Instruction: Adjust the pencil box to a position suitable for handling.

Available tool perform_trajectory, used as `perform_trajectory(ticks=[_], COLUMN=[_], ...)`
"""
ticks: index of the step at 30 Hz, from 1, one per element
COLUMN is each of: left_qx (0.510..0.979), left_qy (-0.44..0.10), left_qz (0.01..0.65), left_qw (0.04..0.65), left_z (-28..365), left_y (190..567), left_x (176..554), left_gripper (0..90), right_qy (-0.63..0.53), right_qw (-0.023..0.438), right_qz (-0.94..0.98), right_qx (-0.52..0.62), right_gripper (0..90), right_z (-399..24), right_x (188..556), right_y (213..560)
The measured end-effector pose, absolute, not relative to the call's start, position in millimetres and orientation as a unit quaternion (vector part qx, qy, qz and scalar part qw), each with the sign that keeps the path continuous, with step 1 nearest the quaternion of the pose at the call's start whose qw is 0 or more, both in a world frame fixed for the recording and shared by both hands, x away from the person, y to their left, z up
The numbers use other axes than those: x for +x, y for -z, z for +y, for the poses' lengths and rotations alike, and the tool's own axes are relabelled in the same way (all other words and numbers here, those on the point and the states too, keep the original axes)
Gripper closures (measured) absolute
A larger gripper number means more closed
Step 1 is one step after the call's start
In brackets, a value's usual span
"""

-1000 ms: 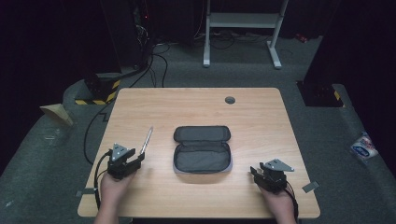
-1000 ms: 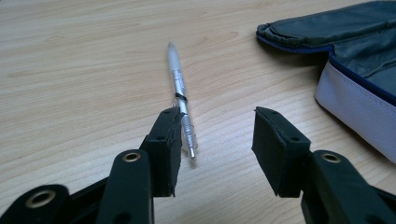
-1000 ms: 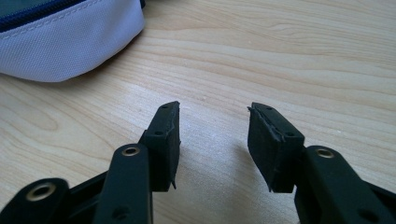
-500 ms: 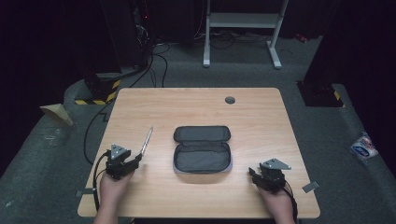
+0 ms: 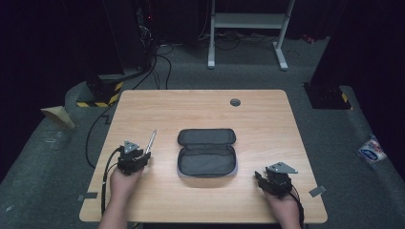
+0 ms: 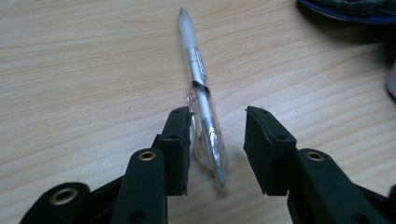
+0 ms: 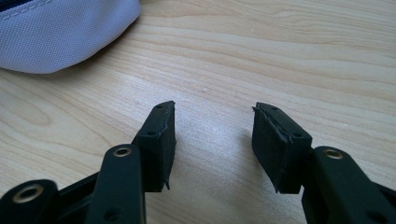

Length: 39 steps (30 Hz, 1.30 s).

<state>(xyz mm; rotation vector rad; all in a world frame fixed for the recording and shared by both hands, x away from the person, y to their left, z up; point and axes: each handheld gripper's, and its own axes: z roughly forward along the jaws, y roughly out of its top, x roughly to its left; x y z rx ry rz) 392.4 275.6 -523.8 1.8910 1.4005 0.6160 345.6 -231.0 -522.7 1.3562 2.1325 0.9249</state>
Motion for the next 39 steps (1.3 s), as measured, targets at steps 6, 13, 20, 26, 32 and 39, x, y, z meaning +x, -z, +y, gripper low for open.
perform_trajectory(ticks=[6, 13, 20, 26, 32, 39], left_qx=[0.734, 0.740, 0.754, 0.754, 0.750, 0.748], left_qy=[-0.244, -0.239, -0.229, -0.228, -0.232, -0.227], left_qz=[0.543, 0.538, 0.524, 0.526, 0.529, 0.529], left_qw=[0.327, 0.326, 0.324, 0.320, 0.324, 0.331], left_z=[272.7, 272.2, 276.5, 277.9, 275.8, 278.9], left_y=[523.7, 522.8, 521.5, 520.9, 522.3, 522.1], left_x=[395.2, 376.7, 344.5, 344.0, 360.7, 367.0], left_gripper=[72.7, 74.1, 73.7, 63.6, 57.8, 75.7], right_qy=[-0.335, -0.335, -0.335, -0.335, -0.335, -0.335], right_qw=[0.224, 0.224, 0.224, 0.224, 0.224, 0.225], right_qz=[0.771, 0.771, 0.771, 0.772, 0.772, 0.772], right_qx=[0.493, 0.493, 0.494, 0.492, 0.491, 0.491], right_gripper=[49.3, 49.3, 49.2, 49.2, 49.2, 49.2], right_z=[-231.1, -231.1, -230.1, -228.9, -228.8, -229.5], right_x=[344.6, 344.5, 345.1, 347.2, 347.2, 345.2], right_y=[522.8, 522.7, 522.8, 522.8, 522.8, 522.7])
